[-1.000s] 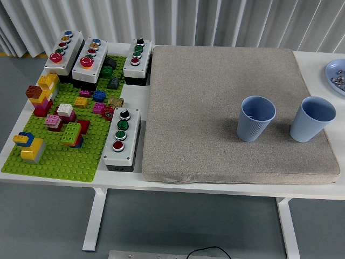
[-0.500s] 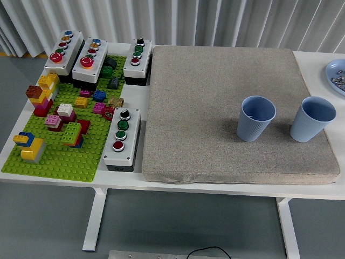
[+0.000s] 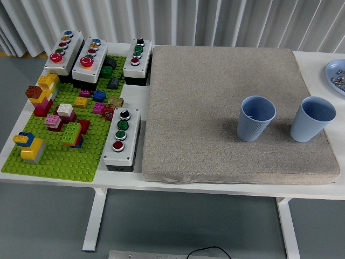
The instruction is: Pick cup pour cup place
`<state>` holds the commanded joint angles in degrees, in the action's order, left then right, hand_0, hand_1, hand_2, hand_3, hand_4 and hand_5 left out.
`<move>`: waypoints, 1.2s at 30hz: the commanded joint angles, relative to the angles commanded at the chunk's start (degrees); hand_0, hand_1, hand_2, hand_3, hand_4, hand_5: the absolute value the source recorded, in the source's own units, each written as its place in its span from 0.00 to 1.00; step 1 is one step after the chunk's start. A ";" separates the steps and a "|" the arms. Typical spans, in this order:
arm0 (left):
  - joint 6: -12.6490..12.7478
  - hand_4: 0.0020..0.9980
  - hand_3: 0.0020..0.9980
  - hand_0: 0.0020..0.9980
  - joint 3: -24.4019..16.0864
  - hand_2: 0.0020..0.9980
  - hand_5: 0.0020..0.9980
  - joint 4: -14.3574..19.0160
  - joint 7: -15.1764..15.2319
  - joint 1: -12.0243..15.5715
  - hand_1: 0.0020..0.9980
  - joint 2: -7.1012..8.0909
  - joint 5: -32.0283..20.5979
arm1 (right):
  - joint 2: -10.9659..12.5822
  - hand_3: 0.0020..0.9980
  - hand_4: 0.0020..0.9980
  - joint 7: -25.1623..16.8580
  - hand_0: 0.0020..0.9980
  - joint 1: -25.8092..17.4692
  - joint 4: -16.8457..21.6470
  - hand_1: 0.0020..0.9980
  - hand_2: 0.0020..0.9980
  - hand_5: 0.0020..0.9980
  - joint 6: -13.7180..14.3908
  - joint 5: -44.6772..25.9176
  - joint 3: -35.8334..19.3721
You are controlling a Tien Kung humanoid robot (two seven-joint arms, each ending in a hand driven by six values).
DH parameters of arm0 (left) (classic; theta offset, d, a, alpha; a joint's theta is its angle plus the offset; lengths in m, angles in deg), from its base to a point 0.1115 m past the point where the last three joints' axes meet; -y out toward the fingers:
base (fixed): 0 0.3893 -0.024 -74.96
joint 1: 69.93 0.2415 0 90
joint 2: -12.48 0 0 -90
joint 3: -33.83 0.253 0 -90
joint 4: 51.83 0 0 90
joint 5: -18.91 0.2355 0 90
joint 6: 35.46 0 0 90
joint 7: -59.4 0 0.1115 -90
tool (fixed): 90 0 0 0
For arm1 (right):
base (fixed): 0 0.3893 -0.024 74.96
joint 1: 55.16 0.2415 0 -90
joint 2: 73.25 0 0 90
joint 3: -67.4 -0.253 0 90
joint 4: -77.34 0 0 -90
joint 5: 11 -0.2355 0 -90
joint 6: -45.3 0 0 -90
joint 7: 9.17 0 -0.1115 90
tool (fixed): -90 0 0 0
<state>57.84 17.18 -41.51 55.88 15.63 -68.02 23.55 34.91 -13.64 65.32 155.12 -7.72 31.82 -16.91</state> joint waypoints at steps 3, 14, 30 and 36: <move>0.00 0.51 0.67 0.75 0.43 0.80 0.94 0.00 0.05 0.12 0.74 0.00 -0.43 | -0.05 0.89 0.78 0.17 0.89 -0.09 0.03 0.81 0.87 0.97 0.00 0.17 0.10; -0.06 0.51 0.67 0.75 2.06 0.80 0.94 0.00 0.36 0.27 0.73 0.06 -2.05 | -0.08 0.89 0.77 0.29 0.89 -0.19 0.20 0.81 0.87 0.95 0.00 0.06 0.84; 0.05 0.51 0.67 0.75 -1.67 0.80 0.94 0.00 -0.22 0.14 0.73 -0.01 1.31 | -0.07 0.89 0.79 0.55 0.89 0.00 0.34 0.81 0.87 0.92 0.00 0.31 0.66; 0.04 0.51 0.67 0.75 -1.79 0.80 0.94 0.00 -0.23 0.14 0.73 0.00 1.44 | -0.07 0.89 0.79 0.63 0.89 0.09 0.36 0.81 0.87 0.91 0.00 0.32 0.68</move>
<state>57.88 15.39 -41.51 55.66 15.77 -68.02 24.99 34.85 -13.01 65.41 155.48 -7.72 32.14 -16.23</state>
